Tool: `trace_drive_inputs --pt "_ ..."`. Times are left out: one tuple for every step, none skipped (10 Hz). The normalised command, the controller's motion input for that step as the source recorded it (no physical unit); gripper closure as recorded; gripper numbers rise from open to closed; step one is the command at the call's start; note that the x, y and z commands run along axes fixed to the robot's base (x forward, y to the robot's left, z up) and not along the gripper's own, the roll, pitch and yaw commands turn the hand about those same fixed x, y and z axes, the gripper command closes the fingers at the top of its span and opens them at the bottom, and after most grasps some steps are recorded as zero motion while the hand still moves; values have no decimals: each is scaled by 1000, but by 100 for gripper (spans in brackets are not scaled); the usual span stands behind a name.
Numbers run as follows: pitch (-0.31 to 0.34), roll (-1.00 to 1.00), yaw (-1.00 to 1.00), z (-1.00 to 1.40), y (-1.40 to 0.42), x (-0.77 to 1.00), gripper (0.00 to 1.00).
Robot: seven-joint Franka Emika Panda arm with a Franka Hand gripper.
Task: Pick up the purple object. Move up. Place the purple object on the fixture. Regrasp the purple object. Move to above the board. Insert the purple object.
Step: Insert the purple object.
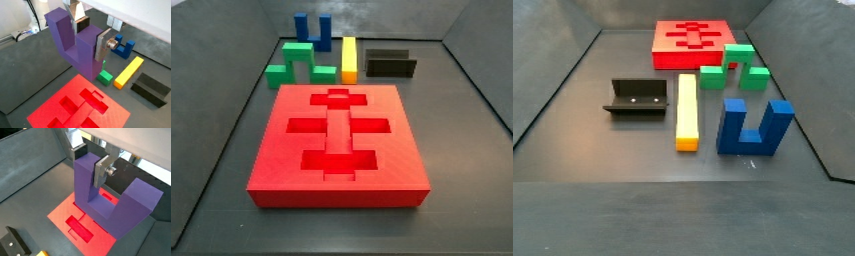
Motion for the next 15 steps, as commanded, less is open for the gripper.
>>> trace_drive_inputs --pt "-201 -171 -11 -620 -326 126 100" --pt "-190 -157 0 -637 -480 237 100" --pt "-183 -164 0 -646 -494 289 100" --pt "-183 -166 0 -640 -500 300 100" --pt "-184 -167 0 -640 -489 311 100" --pt "-174 -166 0 -654 -460 337 100" --pt "-163 -169 0 -671 -446 386 100" --pt "-154 -176 0 -669 -411 406 100" --pt "-143 -176 23 -674 -351 420 100" --pt "-43 0 0 -609 -431 391 100" --pt "10 257 94 -474 -500 280 100" --pt "30 329 240 -426 -457 189 100" --pt "16 343 371 -320 -331 0 100" --pt "0 119 343 -200 -57 0 100" --pt "0 0 100 -160 0 0 100"
